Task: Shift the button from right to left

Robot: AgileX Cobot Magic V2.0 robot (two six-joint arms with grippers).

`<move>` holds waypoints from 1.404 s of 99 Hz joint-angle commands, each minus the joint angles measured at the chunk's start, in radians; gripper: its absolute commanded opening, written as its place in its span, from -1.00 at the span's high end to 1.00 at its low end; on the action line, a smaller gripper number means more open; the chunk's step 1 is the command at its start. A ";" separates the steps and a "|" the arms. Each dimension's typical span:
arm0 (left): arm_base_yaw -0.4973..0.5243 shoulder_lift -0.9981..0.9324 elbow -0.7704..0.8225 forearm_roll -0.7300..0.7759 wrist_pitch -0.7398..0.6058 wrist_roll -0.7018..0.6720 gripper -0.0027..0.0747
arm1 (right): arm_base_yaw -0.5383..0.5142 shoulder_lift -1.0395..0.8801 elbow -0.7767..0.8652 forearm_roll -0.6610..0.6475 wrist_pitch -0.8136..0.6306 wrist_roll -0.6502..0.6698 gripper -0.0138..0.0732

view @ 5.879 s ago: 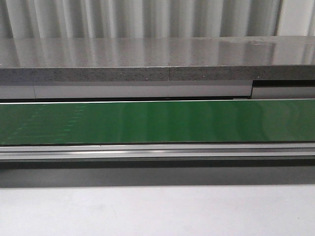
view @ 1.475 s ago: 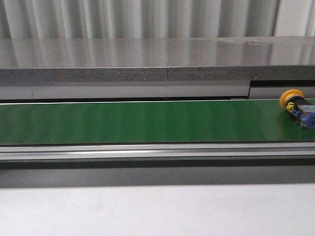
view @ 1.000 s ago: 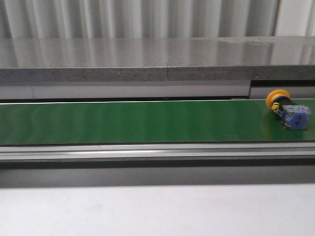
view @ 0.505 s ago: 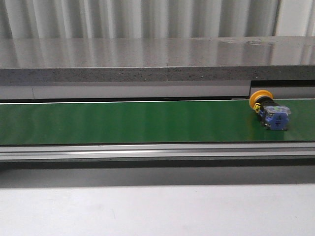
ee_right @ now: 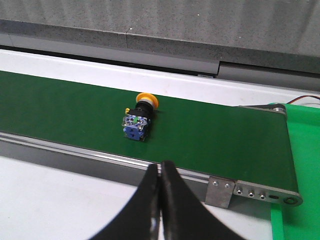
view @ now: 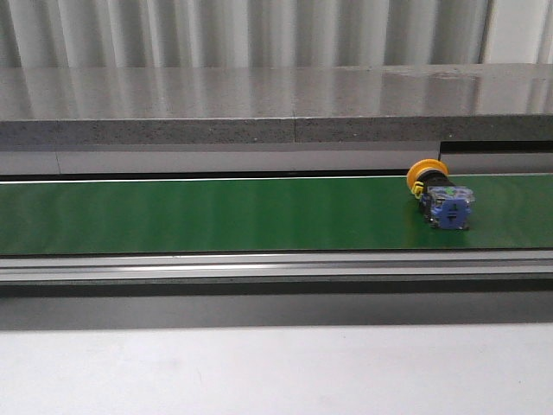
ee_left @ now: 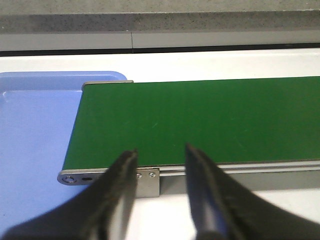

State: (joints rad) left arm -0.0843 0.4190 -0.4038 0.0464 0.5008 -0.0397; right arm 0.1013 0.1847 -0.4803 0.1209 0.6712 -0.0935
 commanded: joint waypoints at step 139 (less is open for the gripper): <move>-0.004 0.466 -0.355 -0.025 0.220 -0.010 -0.67 | 0.002 0.008 -0.024 0.008 -0.079 -0.004 0.83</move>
State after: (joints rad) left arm -0.0843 0.8295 -0.6834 0.0381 0.7481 -0.0397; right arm 0.1013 0.1847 -0.4803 0.1209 0.6712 -0.0935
